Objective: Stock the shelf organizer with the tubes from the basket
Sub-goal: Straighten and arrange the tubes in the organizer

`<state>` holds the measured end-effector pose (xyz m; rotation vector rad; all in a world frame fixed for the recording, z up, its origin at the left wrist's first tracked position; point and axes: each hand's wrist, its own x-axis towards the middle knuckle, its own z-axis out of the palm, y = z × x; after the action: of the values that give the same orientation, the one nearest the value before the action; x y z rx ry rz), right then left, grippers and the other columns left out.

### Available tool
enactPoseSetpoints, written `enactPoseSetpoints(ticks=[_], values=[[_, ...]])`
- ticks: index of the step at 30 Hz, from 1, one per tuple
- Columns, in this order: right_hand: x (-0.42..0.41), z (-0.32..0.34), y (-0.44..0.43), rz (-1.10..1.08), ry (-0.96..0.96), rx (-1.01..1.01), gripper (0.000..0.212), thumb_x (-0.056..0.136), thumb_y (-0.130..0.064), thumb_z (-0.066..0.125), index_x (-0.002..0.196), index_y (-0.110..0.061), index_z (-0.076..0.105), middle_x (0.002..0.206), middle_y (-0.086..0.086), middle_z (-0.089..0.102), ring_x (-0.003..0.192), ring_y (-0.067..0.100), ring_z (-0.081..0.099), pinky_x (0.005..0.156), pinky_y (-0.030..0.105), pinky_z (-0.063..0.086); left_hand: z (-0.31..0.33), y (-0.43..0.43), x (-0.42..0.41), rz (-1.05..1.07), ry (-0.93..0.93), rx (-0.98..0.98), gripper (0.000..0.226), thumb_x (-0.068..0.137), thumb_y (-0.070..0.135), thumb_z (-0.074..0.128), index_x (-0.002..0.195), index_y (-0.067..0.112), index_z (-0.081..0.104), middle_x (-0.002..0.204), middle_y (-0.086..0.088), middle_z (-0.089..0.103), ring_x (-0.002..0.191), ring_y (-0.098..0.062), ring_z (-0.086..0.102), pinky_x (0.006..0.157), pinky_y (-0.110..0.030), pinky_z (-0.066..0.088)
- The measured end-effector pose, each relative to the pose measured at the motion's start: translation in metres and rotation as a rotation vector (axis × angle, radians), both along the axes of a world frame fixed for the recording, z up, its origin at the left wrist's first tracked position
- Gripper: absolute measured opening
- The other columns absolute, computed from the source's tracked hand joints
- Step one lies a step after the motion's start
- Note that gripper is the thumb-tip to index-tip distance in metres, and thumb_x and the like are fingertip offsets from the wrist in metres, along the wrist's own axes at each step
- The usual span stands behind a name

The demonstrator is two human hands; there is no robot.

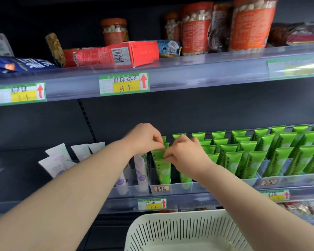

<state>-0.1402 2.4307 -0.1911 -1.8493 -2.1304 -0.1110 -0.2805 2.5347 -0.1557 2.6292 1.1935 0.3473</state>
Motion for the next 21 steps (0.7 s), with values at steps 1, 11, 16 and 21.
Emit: enactPoseSetpoints(ticks=[1,11,16,21], values=[[-0.001,-0.001,-0.001,-0.01,0.006,0.005,0.021,0.094,-0.033,0.052,0.106,-0.034,0.069,0.106,-0.008,0.064,0.12,0.017,0.038,0.091,0.037,0.026,0.0,0.0,-0.001,-0.01,0.053,0.009,0.003,0.076,0.035,0.076,0.076,0.032,0.076,0.067,0.024,0.064,0.075,-0.001,0.063,0.077,-0.033,0.055],[0.004,0.003,-0.004,-0.04,-0.013,-0.006,0.023,0.093,-0.039,0.054,0.111,-0.034,0.066,0.106,-0.01,0.066,0.118,0.017,0.039,0.09,0.038,0.032,0.009,-0.013,0.009,-0.003,0.13,0.052,0.008,0.083,0.029,0.07,0.087,0.024,0.075,0.085,0.015,0.068,0.085,-0.011,0.063,0.076,-0.032,0.054],[0.009,0.006,-0.008,-0.077,0.011,0.036,0.022,0.093,-0.038,0.053,0.111,-0.032,0.065,0.107,-0.011,0.066,0.114,0.018,0.041,0.084,0.037,0.035,0.003,-0.012,0.013,0.009,0.214,0.067,0.009,0.083,0.026,0.072,0.091,0.029,0.075,0.09,0.012,0.067,0.088,-0.016,0.062,0.071,-0.027,0.047],[0.012,0.005,-0.01,-0.118,0.018,0.068,0.028,0.098,-0.024,0.043,0.119,-0.029,0.061,0.118,-0.004,0.06,0.112,0.02,0.042,0.081,0.037,0.034,0.001,-0.013,0.017,-0.005,0.207,0.061,0.011,0.084,0.027,0.072,0.094,0.029,0.075,0.094,0.009,0.068,0.089,-0.017,0.061,0.071,-0.028,0.047]])
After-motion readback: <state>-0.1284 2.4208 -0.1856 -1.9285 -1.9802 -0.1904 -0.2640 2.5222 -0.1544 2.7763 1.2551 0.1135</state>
